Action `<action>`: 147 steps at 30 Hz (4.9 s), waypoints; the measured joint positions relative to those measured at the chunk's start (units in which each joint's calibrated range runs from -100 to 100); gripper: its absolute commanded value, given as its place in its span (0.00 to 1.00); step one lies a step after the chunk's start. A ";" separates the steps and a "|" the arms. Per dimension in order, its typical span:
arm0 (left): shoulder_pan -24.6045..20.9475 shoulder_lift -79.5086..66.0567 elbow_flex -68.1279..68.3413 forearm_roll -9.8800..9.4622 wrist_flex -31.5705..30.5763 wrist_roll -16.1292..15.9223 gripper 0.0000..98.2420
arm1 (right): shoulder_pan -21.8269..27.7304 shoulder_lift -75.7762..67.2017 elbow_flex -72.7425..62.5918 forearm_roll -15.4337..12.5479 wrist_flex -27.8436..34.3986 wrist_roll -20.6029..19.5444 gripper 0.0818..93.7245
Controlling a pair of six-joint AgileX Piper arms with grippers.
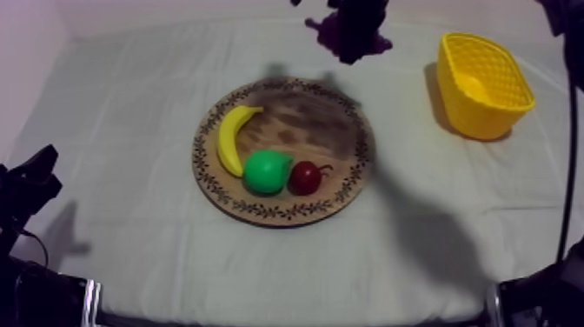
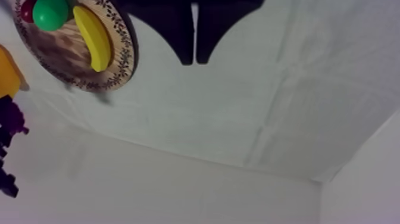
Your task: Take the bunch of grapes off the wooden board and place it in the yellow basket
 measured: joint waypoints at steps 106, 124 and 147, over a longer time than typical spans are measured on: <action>0.00 0.00 0.00 0.00 0.05 0.02 0.00 | 25.06 -38.88 46.09 7.16 -35.22 -20.60 0.37; 0.00 0.00 0.00 0.00 -0.04 0.02 0.00 | 25.09 -67.90 77.89 7.86 -46.61 -23.12 0.27; 0.00 0.00 0.00 0.00 0.06 0.02 0.00 | 23.39 -102.44 114.67 10.40 -55.25 -25.97 0.10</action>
